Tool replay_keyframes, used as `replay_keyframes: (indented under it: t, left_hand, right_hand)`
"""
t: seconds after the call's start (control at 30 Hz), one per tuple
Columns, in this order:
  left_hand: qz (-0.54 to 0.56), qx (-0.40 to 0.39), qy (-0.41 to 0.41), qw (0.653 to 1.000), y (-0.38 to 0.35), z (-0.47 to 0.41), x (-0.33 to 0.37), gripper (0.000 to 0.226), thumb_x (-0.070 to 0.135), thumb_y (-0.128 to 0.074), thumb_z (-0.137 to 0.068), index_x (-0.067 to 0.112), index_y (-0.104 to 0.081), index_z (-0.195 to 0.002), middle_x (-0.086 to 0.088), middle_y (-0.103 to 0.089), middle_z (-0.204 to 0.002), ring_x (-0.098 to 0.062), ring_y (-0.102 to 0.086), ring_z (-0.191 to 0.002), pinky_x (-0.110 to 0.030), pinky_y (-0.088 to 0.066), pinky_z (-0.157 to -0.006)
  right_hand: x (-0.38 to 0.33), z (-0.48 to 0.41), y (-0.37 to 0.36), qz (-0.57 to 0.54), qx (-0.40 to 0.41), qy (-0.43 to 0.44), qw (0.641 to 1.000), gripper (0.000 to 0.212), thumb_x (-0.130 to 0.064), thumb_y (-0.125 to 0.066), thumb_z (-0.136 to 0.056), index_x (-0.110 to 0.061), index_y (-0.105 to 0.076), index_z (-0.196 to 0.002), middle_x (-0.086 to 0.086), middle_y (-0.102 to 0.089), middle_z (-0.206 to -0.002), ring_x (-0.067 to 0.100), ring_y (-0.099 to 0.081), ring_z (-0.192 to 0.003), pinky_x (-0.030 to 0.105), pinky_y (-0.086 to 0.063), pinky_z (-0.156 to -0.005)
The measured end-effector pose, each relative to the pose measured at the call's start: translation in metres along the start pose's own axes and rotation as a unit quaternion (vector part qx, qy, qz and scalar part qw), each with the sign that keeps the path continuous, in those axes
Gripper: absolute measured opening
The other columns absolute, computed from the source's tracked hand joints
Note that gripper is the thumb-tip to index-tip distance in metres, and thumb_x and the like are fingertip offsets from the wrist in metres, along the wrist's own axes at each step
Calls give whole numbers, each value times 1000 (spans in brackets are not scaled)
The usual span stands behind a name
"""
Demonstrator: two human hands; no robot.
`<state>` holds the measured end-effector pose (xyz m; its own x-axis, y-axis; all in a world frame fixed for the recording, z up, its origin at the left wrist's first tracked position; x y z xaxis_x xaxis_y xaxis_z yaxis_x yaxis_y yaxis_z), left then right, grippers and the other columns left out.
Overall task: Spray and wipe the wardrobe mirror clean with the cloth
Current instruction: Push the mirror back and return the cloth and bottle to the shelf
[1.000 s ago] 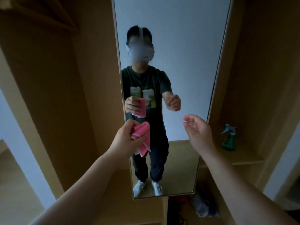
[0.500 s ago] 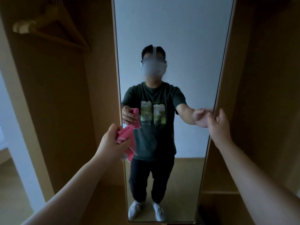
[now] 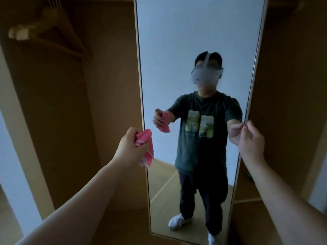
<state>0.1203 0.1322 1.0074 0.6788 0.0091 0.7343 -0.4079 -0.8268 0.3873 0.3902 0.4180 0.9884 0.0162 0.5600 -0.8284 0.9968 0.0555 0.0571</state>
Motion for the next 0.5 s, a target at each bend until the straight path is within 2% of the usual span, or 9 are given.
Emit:
replay_keyframes:
  t: [0.07, 0.2, 0.23, 0.3, 0.37, 0.43, 0.47, 0.5]
  left_hand:
    - [3, -8, -4, 1000, 5, -5, -3, 23, 17, -69, -84, 26, -47, -87, 3, -61, -78, 3, -63, -61, -11, -44, -40]
    - [20, -40, -13, 999, 10, -10, -10, 22, 13, -67, -84, 23, -48, -88, 0, -64, -72, 1, -63, -56, -13, -45, -39]
    - [18, -46, -10, 999, 11, -10, -13, 23, 13, -67, -83, 24, -48, -89, 0, -64, -75, -1, -64, -59, -13, -46, -40]
    - [6, -55, -3, 998, 12, -12, -18, 24, 16, -68, -83, 27, -48, -90, 3, -62, -85, -6, -65, -65, -14, -49, -45]
    - [11, -63, -5, 998, 11, -14, -20, 22, 16, -68, -84, 26, -49, -91, 3, -61, -88, -5, -65, -67, -13, -49, -46]
    - [23, -70, -5, 997, 8, -15, -21, 21, 15, -67, -85, 25, -50, -92, 1, -62, -89, -2, -64, -67, -12, -49, -47]
    - [25, -73, -5, 997, 7, -15, -22, 21, 15, -67, -85, 25, -50, -92, 1, -62, -89, -3, -65, -67, -12, -49, -47]
    - [29, -75, -3, 997, 5, -15, -22, 21, 14, -66, -85, 25, -50, -92, 1, -62, -89, -3, -65, -66, -12, -49, -47]
  right_hand:
    - [-8, 13, 5, 0, 16, 8, 1000, 45, -31, -37, -104, -4, -46, -140, 17, -58, -129, 30, -54, -121, 41, -43, -103]
    - [-31, 40, 8, 57, 25, 63, 996, 47, -33, -34, -104, -20, -34, -150, 4, -58, -129, 16, -54, -118, 38, -44, -105]
    - [-38, 46, 9, 82, 37, 90, 992, 47, -32, -34, -105, -23, -33, -150, 1, -58, -129, 8, -55, -116, 32, -45, -102]
    - [-49, 58, 10, 110, 63, 135, 983, 46, -30, -36, -104, -25, -34, -150, -10, -60, -113, -15, -55, -95, 9, -43, -83]
    - [-57, 68, 7, 117, 69, 169, 976, 46, -25, -41, -103, -22, -36, -149, -9, -58, -101, -9, -51, -78, 1, -36, -67]
    - [-65, 78, 3, 112, 70, 218, 967, 45, -18, -44, -102, -13, -40, -146, 3, -62, -99, 3, -54, -81, 0, -39, -70]
    - [-69, 83, 2, 111, 73, 246, 960, 45, -17, -45, -101, -8, -41, -145, 11, -64, -101, 11, -57, -84, 4, -43, -72]
    - [-75, 88, -1, 116, 76, 273, 952, 44, -16, -44, -101, -4, -42, -143, 18, -65, -104, 19, -59, -87, 15, -48, -71]
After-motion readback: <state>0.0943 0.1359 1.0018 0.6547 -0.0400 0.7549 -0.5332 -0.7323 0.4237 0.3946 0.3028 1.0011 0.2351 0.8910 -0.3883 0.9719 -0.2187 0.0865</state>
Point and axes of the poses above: each hand's wrist, its own z-axis away from the middle knuckle, its own y-axis out of the back of the hand, x = y × z, the point moved 7 cm from there along -z, towards the middle knuckle
